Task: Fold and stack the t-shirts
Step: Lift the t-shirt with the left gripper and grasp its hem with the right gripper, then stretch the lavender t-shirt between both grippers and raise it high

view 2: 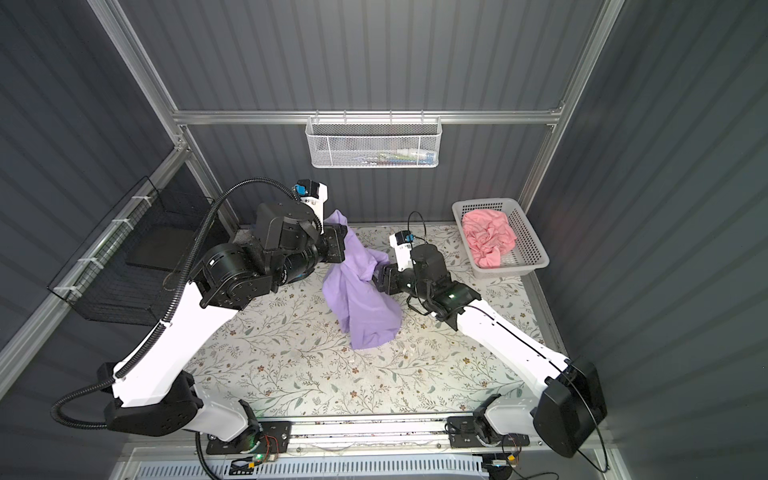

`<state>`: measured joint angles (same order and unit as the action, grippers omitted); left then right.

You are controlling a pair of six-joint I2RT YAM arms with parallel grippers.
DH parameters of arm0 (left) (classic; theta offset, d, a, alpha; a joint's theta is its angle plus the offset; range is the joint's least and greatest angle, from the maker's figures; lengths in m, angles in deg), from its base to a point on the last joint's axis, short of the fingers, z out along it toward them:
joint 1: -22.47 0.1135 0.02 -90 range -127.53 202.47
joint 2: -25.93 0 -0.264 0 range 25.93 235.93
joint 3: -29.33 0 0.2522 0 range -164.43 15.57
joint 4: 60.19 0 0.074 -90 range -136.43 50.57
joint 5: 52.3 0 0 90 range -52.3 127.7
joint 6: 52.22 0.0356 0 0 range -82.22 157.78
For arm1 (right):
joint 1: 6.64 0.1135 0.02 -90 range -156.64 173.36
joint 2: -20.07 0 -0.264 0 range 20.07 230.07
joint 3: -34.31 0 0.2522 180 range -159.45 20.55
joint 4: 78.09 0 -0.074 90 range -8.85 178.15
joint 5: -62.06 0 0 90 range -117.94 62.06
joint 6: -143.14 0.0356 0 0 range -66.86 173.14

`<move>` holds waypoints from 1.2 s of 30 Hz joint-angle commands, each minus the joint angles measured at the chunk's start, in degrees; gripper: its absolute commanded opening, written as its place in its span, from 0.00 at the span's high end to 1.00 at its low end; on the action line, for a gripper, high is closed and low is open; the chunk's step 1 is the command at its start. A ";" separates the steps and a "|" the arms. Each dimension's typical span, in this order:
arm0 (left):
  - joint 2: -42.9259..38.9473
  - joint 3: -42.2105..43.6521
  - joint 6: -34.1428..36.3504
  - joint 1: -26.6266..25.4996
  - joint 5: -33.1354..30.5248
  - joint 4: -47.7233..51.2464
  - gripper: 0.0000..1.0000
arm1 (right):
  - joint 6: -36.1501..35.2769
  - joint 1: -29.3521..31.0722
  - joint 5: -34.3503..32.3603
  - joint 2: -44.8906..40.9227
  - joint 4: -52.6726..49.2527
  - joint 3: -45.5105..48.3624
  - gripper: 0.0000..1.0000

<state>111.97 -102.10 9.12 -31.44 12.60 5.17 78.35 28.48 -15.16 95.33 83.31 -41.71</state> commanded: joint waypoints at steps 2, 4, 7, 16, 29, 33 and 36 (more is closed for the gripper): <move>-3.90 0.61 1.23 0.34 -8.76 3.16 1.00 | -4.81 -3.53 -7.77 3.28 -6.82 -20.27 1.00; -5.10 2.30 1.35 1.30 -12.02 4.03 1.00 | -7.02 -7.45 -13.14 3.73 -14.46 -28.69 1.00; -6.27 4.42 1.21 4.66 -12.24 5.21 1.00 | -7.27 -13.90 -17.56 3.13 -21.49 -37.49 1.00; -3.19 4.31 2.40 11.04 -5.90 5.30 1.00 | -11.24 -18.49 -21.05 -2.88 -23.93 -43.45 1.00; 12.92 -15.72 1.78 11.25 14.93 4.48 1.00 | -21.53 -18.51 -38.10 -10.23 -21.86 -47.30 1.00; 17.83 -15.12 -2.41 10.50 28.19 0.64 1.00 | -26.23 -18.50 -43.04 -7.86 -20.23 -52.26 1.00; 18.04 -12.72 -2.37 7.76 29.08 -0.81 1.00 | -27.80 -18.51 -42.24 -2.16 -20.93 -59.92 1.00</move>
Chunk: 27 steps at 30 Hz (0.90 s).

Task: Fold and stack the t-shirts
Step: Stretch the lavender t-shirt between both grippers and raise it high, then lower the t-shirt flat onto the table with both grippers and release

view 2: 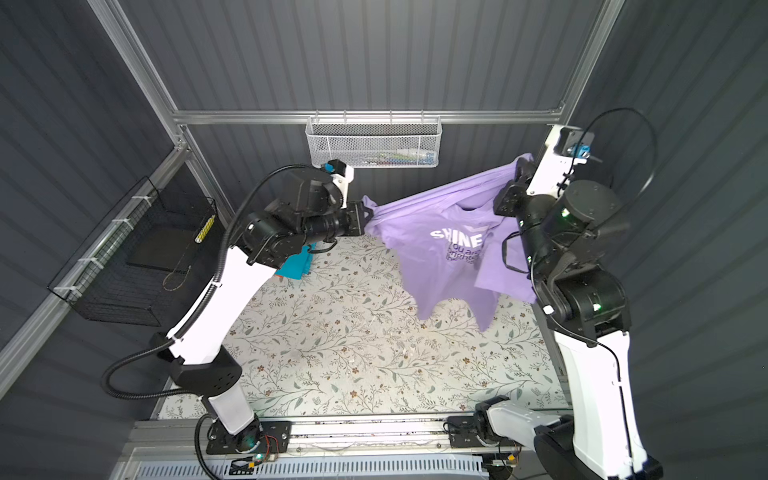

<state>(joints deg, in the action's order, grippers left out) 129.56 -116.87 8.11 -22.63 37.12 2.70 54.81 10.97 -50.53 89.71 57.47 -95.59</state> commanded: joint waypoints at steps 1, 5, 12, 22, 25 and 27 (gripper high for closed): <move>-0.65 4.06 -1.72 -1.45 4.60 0.97 1.00 | -3.90 -0.99 -5.28 5.99 3.59 -9.37 1.00; -11.55 23.65 -6.00 -1.48 6.45 -9.52 1.00 | 1.95 -0.20 8.57 19.73 -4.58 -23.94 1.00; -29.98 57.16 -17.89 -1.37 2.69 -16.11 1.00 | 3.33 13.20 17.55 38.22 -6.64 -23.31 1.00; -44.25 92.50 -41.15 -0.14 -3.77 -15.92 0.99 | 13.97 24.41 28.70 57.35 2.37 -13.50 0.72; -48.77 95.79 -44.22 0.24 -6.51 -12.12 0.77 | 13.96 23.99 29.44 58.32 0.80 -12.95 0.48; -51.09 94.56 -44.51 0.36 -9.74 -6.69 0.52 | 12.51 23.34 27.95 55.30 1.00 -8.85 0.37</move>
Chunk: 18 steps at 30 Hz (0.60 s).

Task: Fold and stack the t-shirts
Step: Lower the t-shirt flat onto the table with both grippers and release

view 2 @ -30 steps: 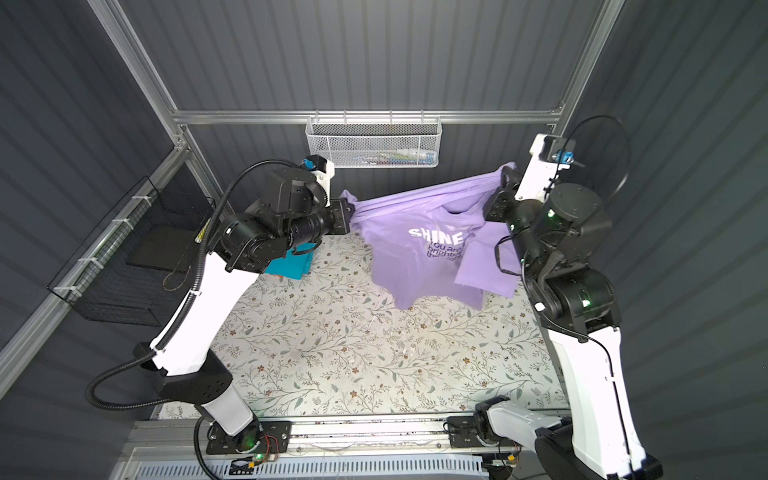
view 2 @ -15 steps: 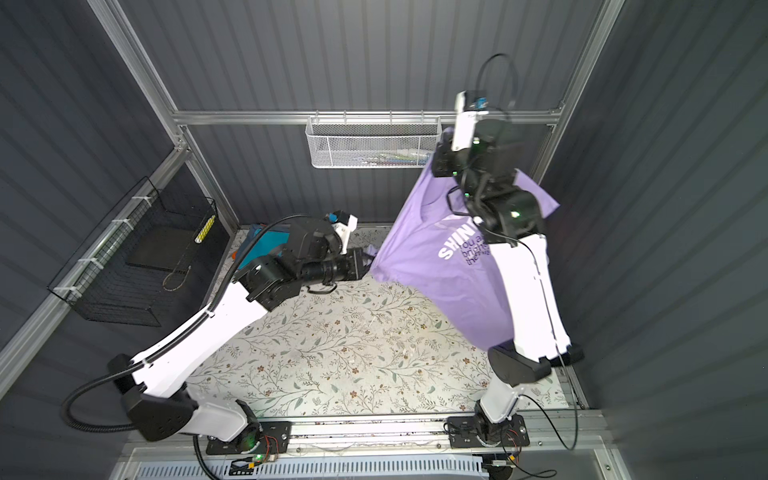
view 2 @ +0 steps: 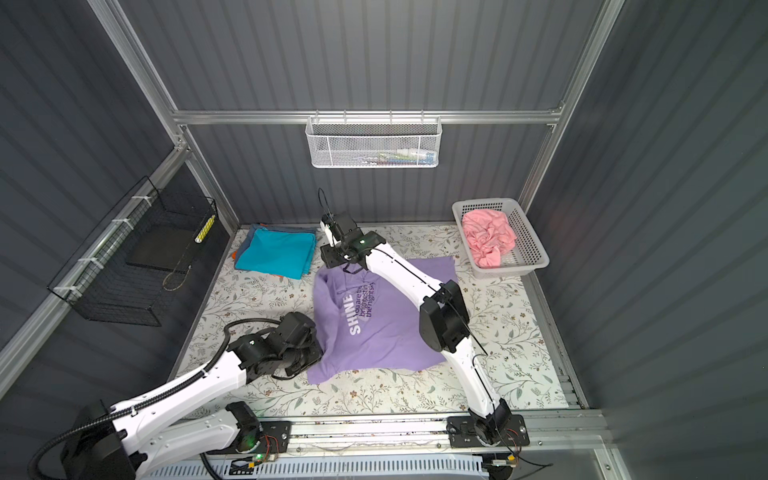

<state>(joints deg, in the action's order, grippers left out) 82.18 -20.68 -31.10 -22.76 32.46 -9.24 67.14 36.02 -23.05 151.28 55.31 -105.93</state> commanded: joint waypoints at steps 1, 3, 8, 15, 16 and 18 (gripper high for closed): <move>-4.56 -3.18 -5.15 0.50 -7.11 8.67 0.36 | -0.55 -2.30 -0.42 -8.81 4.22 5.37 0.33; -5.42 -6.83 -3.96 0.54 -10.90 14.52 0.23 | -1.40 -3.77 -2.67 -14.85 7.02 14.48 0.30; -0.21 -19.74 3.72 0.57 -19.90 22.06 0.19 | 0.58 -10.58 -8.31 -31.22 10.16 37.54 0.27; 24.05 -37.99 19.88 1.13 -19.40 14.95 0.27 | 1.11 -16.44 -11.26 -45.03 5.77 58.43 0.40; 27.77 -40.70 22.09 1.30 -19.29 13.65 0.26 | 1.35 -16.70 -11.80 -46.66 5.11 60.98 0.43; 35.02 -46.05 25.72 2.62 -17.81 11.18 0.21 | 2.35 -16.79 -12.65 -49.63 4.57 65.86 0.46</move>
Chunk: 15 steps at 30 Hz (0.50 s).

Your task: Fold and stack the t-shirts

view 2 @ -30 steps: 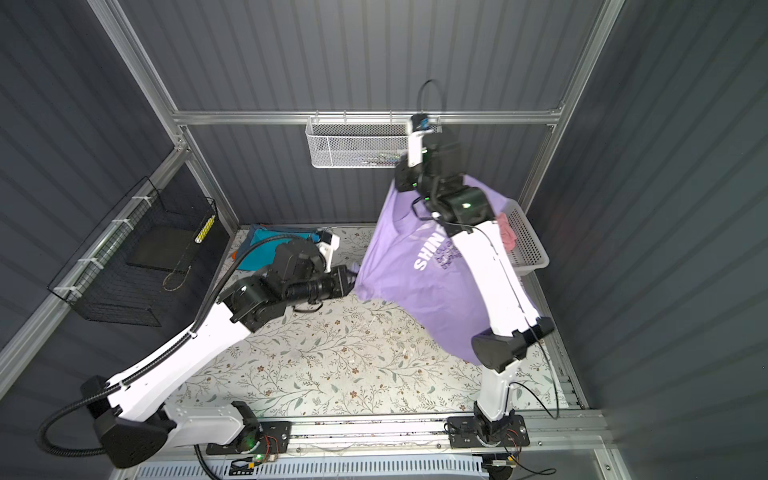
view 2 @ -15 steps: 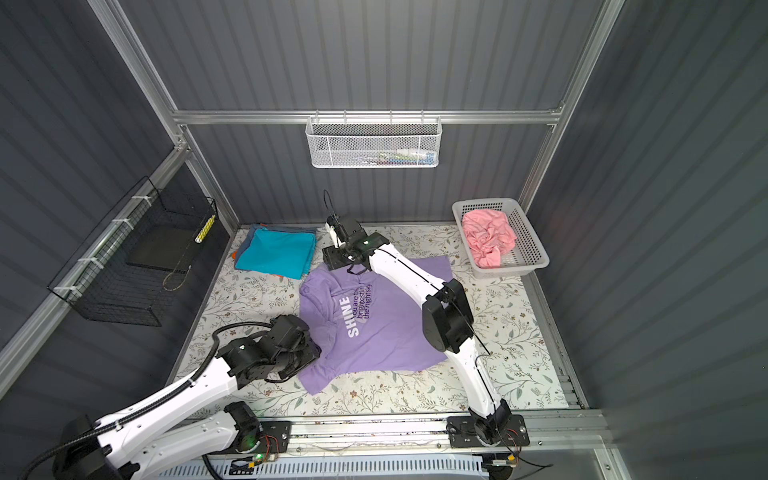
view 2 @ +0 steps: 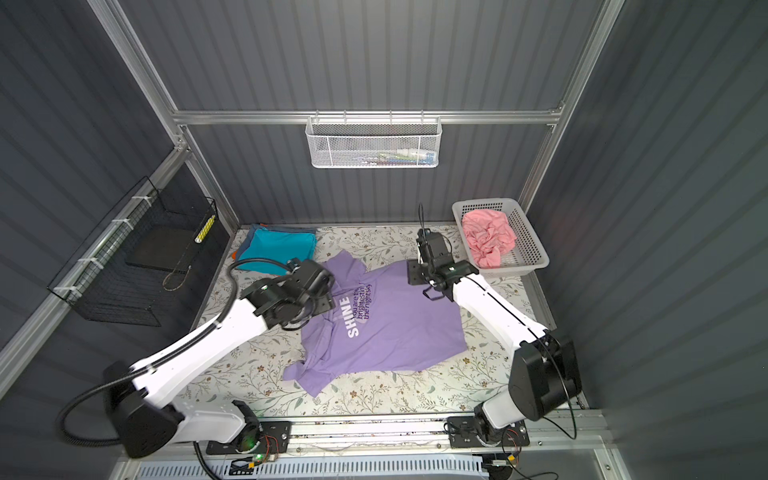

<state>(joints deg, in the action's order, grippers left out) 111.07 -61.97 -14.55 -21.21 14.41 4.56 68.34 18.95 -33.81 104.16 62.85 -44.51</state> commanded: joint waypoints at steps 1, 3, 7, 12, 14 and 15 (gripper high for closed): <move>9.86 -7.46 10.61 2.13 2.01 -3.91 0.20 | 1.89 0.26 -1.85 -4.00 -3.29 6.80 0.47; 17.40 -11.53 12.41 4.74 6.05 -6.20 0.21 | 3.42 0.24 -1.63 -6.49 -4.06 10.52 0.48; 31.94 -21.59 14.98 8.78 11.76 -7.94 0.16 | 6.03 0.19 -2.30 -10.84 -5.12 16.78 0.46; 44.43 -34.13 17.97 10.95 10.00 -6.71 0.11 | 9.48 -0.09 -3.25 -14.31 -6.23 21.75 0.45; 47.94 -37.87 18.71 11.74 9.25 -6.09 0.13 | 10.85 -0.13 -3.26 -14.87 -6.26 22.96 0.45; 49.48 -39.42 19.00 12.13 9.14 -5.98 0.14 | 11.49 -0.23 -3.29 -14.93 -6.52 23.42 0.45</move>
<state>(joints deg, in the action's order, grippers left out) 158.89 -96.46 1.21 -9.47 23.81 -2.96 76.63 18.90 -35.93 89.87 57.60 -22.35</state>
